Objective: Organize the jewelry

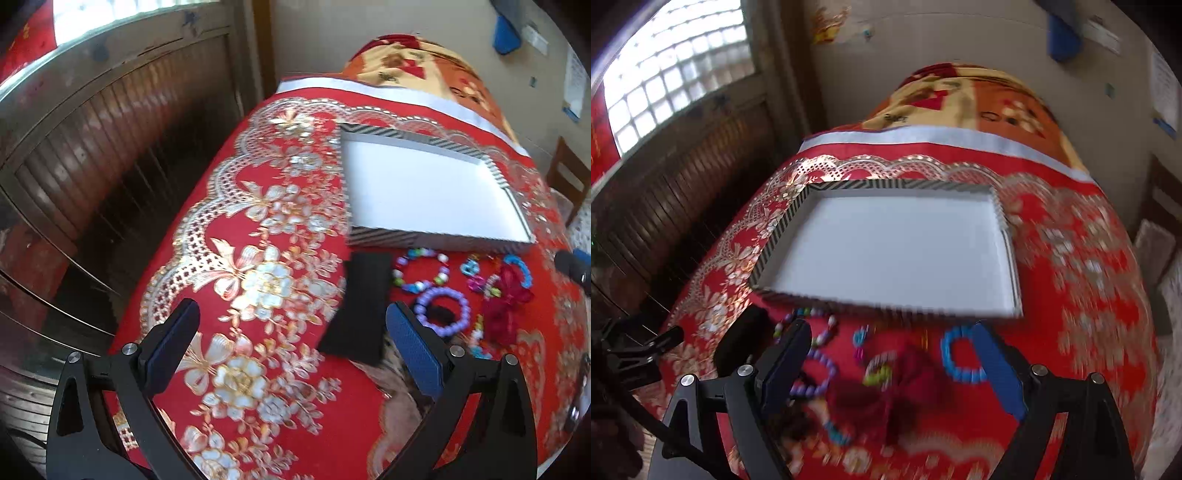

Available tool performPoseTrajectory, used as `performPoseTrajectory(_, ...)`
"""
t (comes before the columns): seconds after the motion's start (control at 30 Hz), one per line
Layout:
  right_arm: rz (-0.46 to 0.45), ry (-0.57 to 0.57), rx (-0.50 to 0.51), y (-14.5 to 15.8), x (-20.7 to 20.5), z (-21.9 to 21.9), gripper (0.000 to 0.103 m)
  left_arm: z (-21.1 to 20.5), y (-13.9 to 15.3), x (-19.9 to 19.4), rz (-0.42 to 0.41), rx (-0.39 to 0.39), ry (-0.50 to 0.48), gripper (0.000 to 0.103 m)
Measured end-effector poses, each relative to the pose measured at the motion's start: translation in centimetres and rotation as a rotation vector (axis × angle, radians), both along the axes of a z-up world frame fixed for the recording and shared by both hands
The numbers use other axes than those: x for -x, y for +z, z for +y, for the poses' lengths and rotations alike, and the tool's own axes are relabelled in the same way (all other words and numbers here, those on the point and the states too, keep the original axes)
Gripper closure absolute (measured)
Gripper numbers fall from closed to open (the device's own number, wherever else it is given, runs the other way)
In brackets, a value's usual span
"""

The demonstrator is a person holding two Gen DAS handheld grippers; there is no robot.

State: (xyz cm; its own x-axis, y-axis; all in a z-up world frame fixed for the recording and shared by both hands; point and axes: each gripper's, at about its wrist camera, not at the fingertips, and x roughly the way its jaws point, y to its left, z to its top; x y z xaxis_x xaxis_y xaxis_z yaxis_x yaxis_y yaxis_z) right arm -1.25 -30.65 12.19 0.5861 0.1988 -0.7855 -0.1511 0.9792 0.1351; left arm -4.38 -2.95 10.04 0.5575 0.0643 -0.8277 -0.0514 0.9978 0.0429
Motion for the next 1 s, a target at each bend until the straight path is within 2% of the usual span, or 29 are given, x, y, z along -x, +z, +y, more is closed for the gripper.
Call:
performPoseTrajectory(0.27, 0.031, -0.133, -0.028, -0.9, 6.9, -1.1, 0.016, -1.3, 0.5, 2.8, -0.007, 0.012, -0.082, 0.002)
performPoseTrajectory(0.4, 0.027, -0.176, -0.015, -1.2, 9.2, -1.5, 0.016, -0.5, 0.8, 4.1, 0.002, 0.058, -0.087, 0.002)
performPoseTrajectory(0.5, 0.021, -0.206, -0.007, -1.4, 10.5, -1.7, 0.016, -0.2, 0.7, 4.8, 0.013, 0.062, -0.080, 0.002)
performPoseTrajectory(1.0, 0.039, -0.204, 0.009, -1.5, 12.6, -0.4, 0.016, -0.4, 0.7, 6.5, 0.018, 0.043, -0.083, 0.002)
